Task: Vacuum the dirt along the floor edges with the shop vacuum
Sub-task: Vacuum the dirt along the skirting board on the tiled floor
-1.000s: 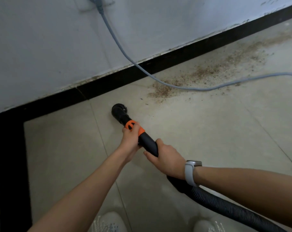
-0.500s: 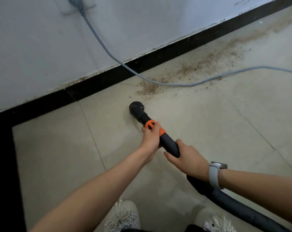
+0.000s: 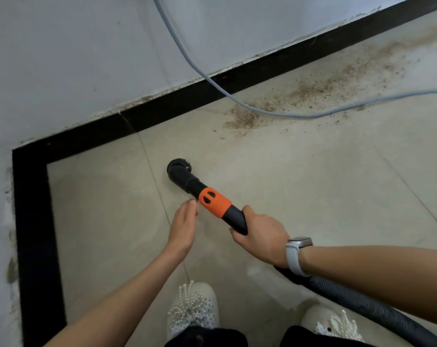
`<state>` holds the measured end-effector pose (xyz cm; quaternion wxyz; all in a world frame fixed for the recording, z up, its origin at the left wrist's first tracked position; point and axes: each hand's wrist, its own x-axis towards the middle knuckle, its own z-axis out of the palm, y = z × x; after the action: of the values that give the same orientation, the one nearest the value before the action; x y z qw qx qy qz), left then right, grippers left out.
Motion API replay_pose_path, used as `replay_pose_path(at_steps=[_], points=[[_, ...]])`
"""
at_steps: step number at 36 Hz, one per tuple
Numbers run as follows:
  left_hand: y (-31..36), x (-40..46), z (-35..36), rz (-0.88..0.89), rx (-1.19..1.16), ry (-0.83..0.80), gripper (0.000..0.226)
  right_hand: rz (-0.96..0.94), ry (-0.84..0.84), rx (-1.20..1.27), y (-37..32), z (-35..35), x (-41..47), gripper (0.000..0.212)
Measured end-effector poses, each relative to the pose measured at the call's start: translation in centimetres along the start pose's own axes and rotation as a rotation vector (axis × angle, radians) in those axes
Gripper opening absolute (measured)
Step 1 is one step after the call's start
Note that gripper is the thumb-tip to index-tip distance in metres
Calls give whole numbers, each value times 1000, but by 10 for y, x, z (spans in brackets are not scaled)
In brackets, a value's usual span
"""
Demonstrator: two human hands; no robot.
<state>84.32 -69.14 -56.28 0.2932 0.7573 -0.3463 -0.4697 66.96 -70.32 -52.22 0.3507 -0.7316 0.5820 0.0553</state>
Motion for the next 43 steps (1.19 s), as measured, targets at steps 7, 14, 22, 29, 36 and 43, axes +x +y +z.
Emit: replay_pose_path(at_steps=[7, 14, 22, 29, 36, 43], points=[[-48, 26, -42, -203, 621, 149, 76, -49, -25, -79, 20, 4, -16, 22], [-63, 37, -38, -228, 880, -86, 111, 39, -9, -71, 41, 0, -17, 22], [-65, 40, -38, -213, 900, -77, 113, 303, 206, 69, 84, -45, -2, 21], [-64, 40, -38, -211, 900, -66, 111, 93, 77, -45, 44, -25, -3, 22], [-60, 41, -37, -248, 894, -52, 109, 45, 27, -81, 22, -15, 12, 27], [-46, 50, -20, -260, 837, 48, 98, 280, 220, 66, 62, -53, 22, 20]])
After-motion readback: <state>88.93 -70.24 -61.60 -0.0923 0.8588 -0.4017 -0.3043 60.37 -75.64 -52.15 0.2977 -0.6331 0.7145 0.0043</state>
